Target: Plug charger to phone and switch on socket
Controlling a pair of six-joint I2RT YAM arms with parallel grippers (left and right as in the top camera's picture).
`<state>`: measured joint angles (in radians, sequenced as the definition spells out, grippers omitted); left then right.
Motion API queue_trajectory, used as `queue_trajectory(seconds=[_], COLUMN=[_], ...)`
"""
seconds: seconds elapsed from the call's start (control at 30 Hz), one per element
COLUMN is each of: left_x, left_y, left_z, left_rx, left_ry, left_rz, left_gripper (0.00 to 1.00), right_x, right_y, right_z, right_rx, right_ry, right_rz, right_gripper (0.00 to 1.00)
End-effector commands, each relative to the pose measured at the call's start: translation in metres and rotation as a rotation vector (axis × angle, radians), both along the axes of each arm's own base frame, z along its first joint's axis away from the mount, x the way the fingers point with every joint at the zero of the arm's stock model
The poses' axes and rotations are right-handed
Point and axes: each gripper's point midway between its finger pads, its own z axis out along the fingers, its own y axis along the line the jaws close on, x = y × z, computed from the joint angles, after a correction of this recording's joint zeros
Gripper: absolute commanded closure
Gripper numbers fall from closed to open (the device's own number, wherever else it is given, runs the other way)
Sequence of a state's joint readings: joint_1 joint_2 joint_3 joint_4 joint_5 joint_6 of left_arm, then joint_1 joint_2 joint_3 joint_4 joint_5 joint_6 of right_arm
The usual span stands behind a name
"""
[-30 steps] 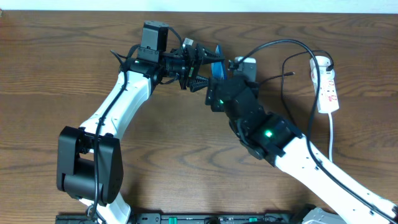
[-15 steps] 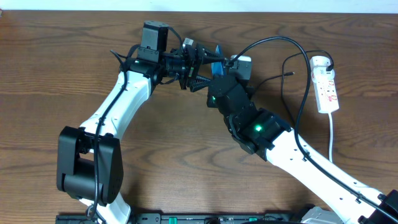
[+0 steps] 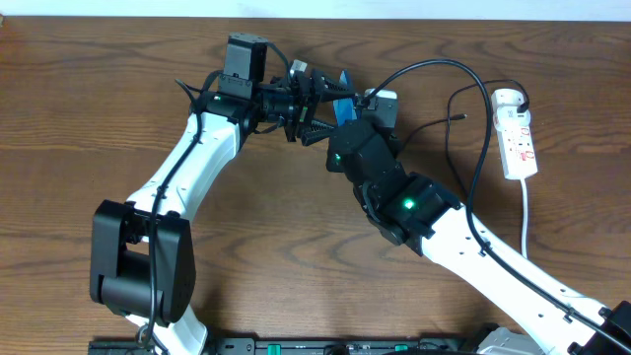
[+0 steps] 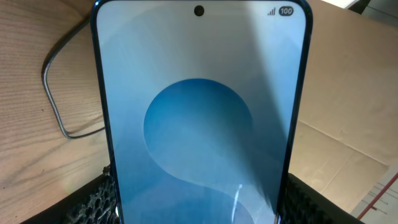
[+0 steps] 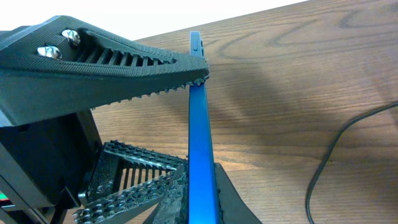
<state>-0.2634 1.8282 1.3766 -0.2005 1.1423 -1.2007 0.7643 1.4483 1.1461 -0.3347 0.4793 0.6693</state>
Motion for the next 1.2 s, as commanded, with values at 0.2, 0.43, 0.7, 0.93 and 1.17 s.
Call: queue_trajectory(seconds=[0.2, 0.43, 0.7, 0.93, 1.17], left_x=[0.023, 0.018, -0.053, -0.129, -0.192], left_y=[0.029, 0.082, 0.108, 0.215, 0.244], left_z=[0.034, 0.100, 0.153, 0.059, 0.027], left_rx=[-0.079, -0.143, 0.096, 0.948, 1.112], left_ry=[-0.192, -0.561, -0.834, -0.445, -0.361], left_rz=[0.013, -0.026, 0.035, 0.233, 0.265], left_gripper=[0.02, 0.01, 0.01, 0.01, 0.01], right_x=[-0.010, -0.044, -0.069, -0.081, -0.063], right_y=[-0.032, -0.097, -0.139, -0.122, -0.068], right_z=[0.051, 0.066, 0.040, 0.008, -0.005], right_rx=[0.072, 0.251, 0.274, 0.366, 0.735], right_ry=[-0.074, 0.061, 0.210, 0.173, -0.031], right_rz=[-0.061, -0.123, -0.174, -0.053, 0.187], right_gripper=[0.99, 0.99, 0.99, 0.99, 0.99])
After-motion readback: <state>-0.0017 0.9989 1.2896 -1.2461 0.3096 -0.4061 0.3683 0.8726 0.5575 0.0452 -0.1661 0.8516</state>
